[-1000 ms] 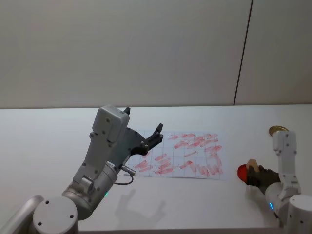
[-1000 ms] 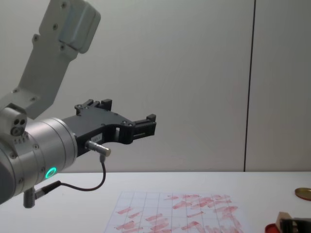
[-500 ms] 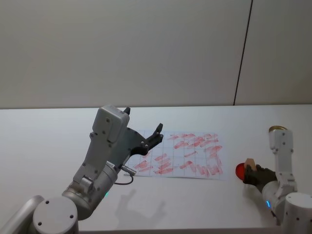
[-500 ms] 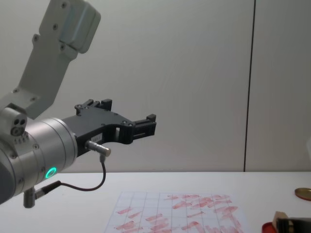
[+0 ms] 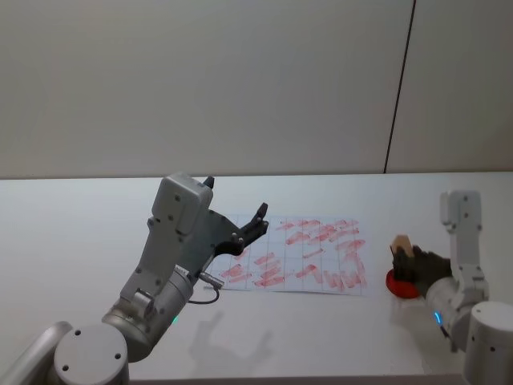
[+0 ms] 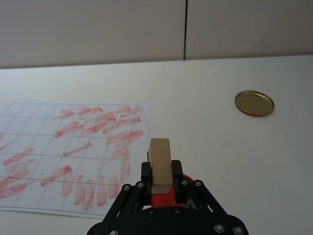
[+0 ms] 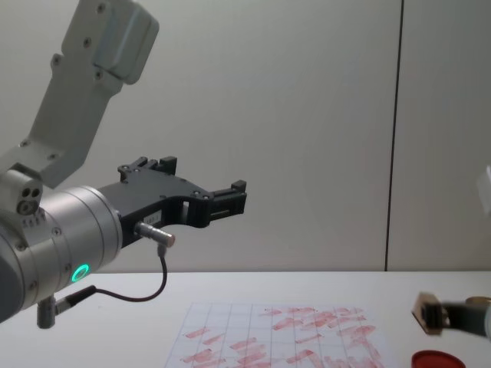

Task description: Use the one hand to pick up the stamp and affix it onto the A4 paper.

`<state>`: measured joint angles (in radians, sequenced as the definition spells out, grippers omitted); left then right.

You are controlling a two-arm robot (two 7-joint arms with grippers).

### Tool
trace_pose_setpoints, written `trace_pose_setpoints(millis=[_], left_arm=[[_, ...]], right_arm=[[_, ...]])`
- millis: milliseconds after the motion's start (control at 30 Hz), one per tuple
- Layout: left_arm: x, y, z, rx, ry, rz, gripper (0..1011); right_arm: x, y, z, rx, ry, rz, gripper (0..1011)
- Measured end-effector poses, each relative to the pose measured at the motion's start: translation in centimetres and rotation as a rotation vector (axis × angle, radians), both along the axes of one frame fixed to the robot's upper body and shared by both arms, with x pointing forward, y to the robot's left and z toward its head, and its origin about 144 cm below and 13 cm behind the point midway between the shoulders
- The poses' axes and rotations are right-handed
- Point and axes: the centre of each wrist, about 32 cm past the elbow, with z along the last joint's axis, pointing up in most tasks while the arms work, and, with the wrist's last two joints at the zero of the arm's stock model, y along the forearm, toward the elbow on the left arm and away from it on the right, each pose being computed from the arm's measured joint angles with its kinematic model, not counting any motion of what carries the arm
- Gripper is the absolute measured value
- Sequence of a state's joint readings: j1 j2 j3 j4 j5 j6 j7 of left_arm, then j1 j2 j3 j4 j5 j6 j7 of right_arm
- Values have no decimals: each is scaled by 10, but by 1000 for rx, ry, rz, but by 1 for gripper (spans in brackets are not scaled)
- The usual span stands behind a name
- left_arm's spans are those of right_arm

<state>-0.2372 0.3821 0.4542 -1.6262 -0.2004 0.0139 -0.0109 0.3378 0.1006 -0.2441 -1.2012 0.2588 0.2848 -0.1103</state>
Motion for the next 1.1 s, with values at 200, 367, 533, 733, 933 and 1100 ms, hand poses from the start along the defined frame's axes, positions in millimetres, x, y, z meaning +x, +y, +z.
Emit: trace_pose_setpoints(millis=[200, 367, 533, 733, 933, 1100], left_arm=[[0, 0, 0, 0, 0, 0, 993], [0, 0, 0, 0, 0, 0, 993], [0, 0, 0, 0, 0, 0, 993], [0, 0, 0, 0, 0, 0, 993], [0, 0, 0, 0, 0, 0, 993], [0, 0, 0, 0, 0, 0, 993]], right_arm=[[-5, 8, 17, -1, -27, 46, 232], [-7, 16, 24, -8, -23, 83, 233], [-6, 24, 25, -20, -3, 112, 232], [2, 34, 19, -38, 35, 134, 233], [15, 43, 9, -56, 80, 145, 232], [28, 50, 2, -69, 104, 149, 233]])
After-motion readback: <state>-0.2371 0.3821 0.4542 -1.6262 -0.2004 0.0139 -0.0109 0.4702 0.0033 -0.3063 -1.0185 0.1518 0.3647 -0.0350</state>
